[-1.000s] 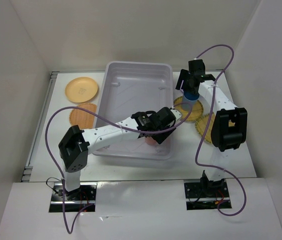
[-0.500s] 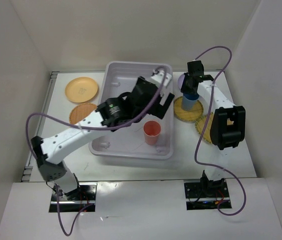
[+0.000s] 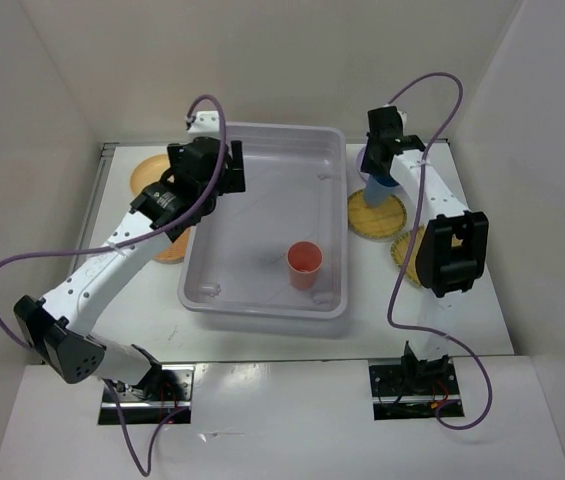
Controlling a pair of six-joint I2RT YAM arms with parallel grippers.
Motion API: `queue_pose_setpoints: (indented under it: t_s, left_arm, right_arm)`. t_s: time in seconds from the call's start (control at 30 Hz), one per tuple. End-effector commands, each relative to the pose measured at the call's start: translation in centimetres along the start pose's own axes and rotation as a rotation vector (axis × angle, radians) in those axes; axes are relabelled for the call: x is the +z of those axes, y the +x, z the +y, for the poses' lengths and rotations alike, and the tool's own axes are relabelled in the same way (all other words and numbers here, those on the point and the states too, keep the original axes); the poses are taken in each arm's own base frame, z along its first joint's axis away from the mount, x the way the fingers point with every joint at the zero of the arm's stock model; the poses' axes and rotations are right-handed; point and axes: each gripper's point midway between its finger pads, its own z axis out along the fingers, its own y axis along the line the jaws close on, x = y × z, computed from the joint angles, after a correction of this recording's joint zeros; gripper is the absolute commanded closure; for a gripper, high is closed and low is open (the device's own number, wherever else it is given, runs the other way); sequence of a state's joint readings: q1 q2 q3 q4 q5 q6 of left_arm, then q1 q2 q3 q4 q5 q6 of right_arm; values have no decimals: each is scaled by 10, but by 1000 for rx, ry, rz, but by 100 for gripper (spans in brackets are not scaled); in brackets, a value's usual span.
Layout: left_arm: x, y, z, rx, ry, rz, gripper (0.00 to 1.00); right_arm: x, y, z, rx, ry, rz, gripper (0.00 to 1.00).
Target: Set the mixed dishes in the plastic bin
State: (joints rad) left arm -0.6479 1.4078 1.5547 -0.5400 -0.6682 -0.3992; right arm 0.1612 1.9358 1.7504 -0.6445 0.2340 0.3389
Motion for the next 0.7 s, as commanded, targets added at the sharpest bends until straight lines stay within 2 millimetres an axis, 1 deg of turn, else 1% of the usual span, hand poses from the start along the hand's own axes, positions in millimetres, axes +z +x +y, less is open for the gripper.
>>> queue_pose_setpoints:
  t_s: [0.0, 0.03, 0.07, 0.1, 0.13, 0.17, 0.2, 0.23, 0.27, 0.3, 0.33, 0.37, 0.4, 0.43, 0.47, 0.5, 0.53, 0.57, 0.6, 0.63, 0.67]
  left_arm:
    - [21, 0, 32, -128, -23, 10, 0]
    - [30, 7, 40, -143, -27, 38, 0]
    - [40, 11, 69, -174, -92, 55, 0]
    - [49, 19, 83, -176, -133, 75, 0]
    - [54, 32, 94, -180, -149, 109, 0]
    - [61, 41, 107, -188, -173, 136, 0]
    - [69, 45, 137, -225, -223, 143, 0]
    - [76, 59, 149, -231, -229, 182, 0]
    - [81, 67, 154, -256, -198, 216, 0]
    - [85, 68, 166, -279, -208, 218, 0]
    - [91, 80, 187, -309, -236, 251, 0]
    - [94, 85, 194, -322, -243, 258, 0]
    - [97, 94, 208, -328, -265, 282, 0]
    - [97, 100, 213, -333, -278, 294, 0]
    - [100, 102, 219, -326, -286, 295, 0]
    - [99, 109, 228, -335, -307, 308, 0]
    - [101, 120, 231, -332, -310, 335, 0]
    - [101, 121, 236, -337, -319, 332, 0]
    - [102, 130, 245, -355, -333, 353, 0]
    - [102, 134, 250, -365, -338, 357, 0]
    - [104, 139, 253, -377, -333, 370, 0]
  right_arm:
    - [-67, -55, 11, -30, 23, -177, 100]
    - [-85, -58, 22, -61, 6, -204, 100]
    - [-96, -59, 26, -92, 4, -216, 100]
    - [-107, -63, 34, -104, -9, -243, 100]
    - [-119, -57, 51, -129, -44, -245, 100]
    - [-137, -63, 58, -138, -73, -279, 100]
    - [-149, -64, 64, -153, -93, -290, 100]
    - [-158, -56, 83, -179, -146, -282, 100]
    - [-169, -55, 87, -188, -161, -285, 100]
    - [-181, -57, 96, -203, -194, -295, 100]
    - [-191, -51, 110, -223, -236, -291, 100]
    - [-198, -48, 117, -234, -262, -286, 100]
    - [-207, -47, 121, -254, -274, -286, 100]
    - [-212, -44, 125, -263, -286, -285, 100]
    - [-224, -41, 135, -276, -314, -291, 100]
    - [-228, -34, 137, -293, -326, -271, 100]
    - [-234, -30, 141, -304, -346, -262, 100]
    - [-243, -27, 148, -307, -367, -262, 100]
    - [-244, -17, 150, -315, -380, -228, 100]
    - [-249, -14, 152, -323, -396, -223, 100]
    - [-254, -6, 159, -330, -411, -208, 100]
